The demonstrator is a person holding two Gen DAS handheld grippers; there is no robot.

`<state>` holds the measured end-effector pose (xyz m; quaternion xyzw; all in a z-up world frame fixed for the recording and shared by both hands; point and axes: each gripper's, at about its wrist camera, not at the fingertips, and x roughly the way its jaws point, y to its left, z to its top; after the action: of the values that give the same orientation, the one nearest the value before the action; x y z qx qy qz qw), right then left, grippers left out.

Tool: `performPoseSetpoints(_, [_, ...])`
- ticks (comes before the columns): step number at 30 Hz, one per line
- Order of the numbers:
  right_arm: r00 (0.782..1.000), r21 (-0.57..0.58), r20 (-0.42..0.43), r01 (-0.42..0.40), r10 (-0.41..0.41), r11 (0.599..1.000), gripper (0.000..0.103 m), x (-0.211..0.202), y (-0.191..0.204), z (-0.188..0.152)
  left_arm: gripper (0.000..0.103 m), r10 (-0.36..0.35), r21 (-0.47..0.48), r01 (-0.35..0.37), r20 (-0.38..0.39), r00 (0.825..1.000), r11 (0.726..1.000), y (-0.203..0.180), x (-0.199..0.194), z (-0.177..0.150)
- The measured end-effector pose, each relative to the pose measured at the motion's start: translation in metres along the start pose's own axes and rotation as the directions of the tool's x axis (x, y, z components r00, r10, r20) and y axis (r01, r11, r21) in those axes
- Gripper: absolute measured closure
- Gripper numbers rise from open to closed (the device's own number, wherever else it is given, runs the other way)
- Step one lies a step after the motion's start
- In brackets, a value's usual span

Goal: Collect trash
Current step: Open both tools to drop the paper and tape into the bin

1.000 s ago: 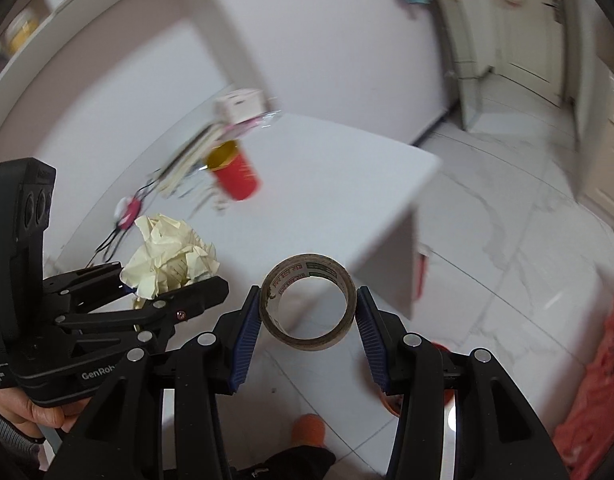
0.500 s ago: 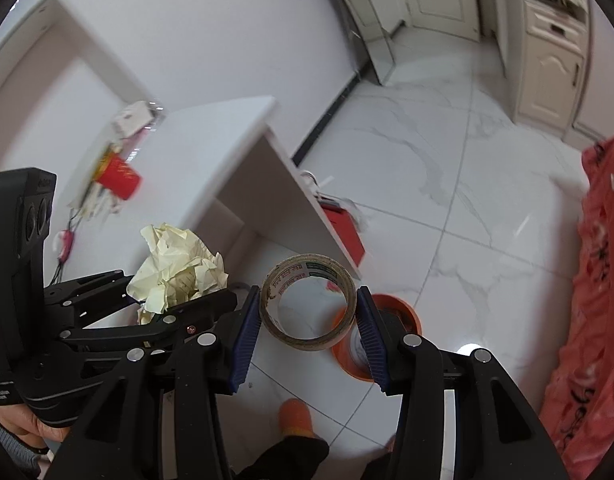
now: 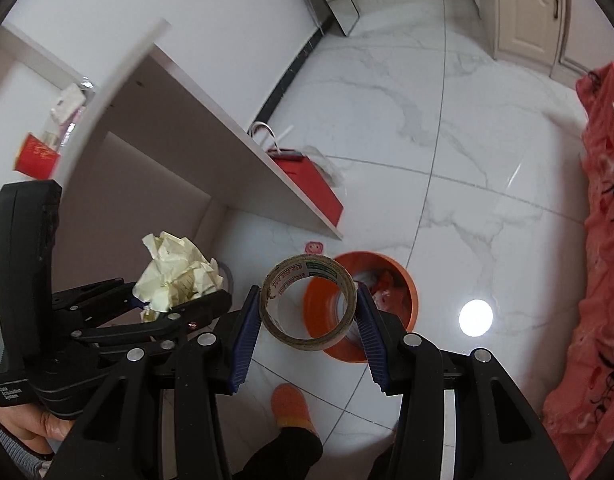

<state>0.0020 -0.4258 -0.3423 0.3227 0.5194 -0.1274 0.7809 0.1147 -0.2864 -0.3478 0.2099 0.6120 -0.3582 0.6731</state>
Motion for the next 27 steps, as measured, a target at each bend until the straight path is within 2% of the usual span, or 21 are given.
performPoseSetpoints(3, [1.000, 0.021, -0.006, 0.008, -0.007, 1.000, 0.056, 0.013, -0.009, -0.003, 0.057, -0.007, 0.001, 0.007, -0.026, 1.000, 1.000, 0.001, 0.018, 0.002])
performPoseSetpoints(6, [1.000, 0.034, -0.018, 0.014, -0.013, 0.999, 0.056, 0.024, -0.015, -0.006, 0.051, -0.003, 0.020, 0.004, -0.025, 1.000, 1.000, 0.001, 0.025, 0.004])
performPoseSetpoints(10, [0.999, 0.032, -0.036, 0.019, -0.018, 0.999, 0.056, 0.033, -0.018, -0.006, 0.039, 0.004, 0.041, -0.003, -0.035, 0.999, 0.999, 0.000, 0.033, 0.006])
performPoseSetpoints(27, [0.998, 0.008, -0.067, 0.015, -0.015, 1.000, 0.053, 0.056, -0.007, 0.005, 0.039, 0.032, 0.030, -0.030, -0.052, 0.998, 0.999, 0.014, 0.041, 0.004])
